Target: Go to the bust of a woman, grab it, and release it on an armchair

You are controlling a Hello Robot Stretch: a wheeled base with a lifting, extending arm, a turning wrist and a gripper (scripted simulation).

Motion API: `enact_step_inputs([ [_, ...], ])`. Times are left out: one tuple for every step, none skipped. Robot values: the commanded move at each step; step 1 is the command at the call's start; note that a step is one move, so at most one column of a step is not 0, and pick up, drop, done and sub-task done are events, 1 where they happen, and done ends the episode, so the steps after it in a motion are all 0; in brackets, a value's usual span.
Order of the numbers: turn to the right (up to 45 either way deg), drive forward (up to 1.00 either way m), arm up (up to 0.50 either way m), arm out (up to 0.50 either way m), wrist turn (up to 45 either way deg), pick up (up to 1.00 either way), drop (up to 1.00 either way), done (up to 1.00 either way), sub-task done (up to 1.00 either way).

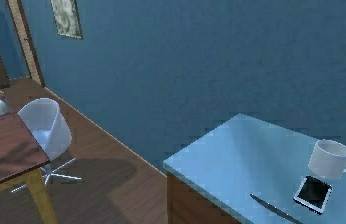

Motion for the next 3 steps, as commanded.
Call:
enact_step_inputs([
  [0.0,0.0,0.04,0.0,0.0,0.0,0.0,0.0,0.0],
  [0.0,0.0,0.0,0.0,-45.0,0.0,0.0,0.0,0.0],
  [0.0,0.0,0.0,0.0,-45.0,0.0,0.0,0.0,0.0],
])
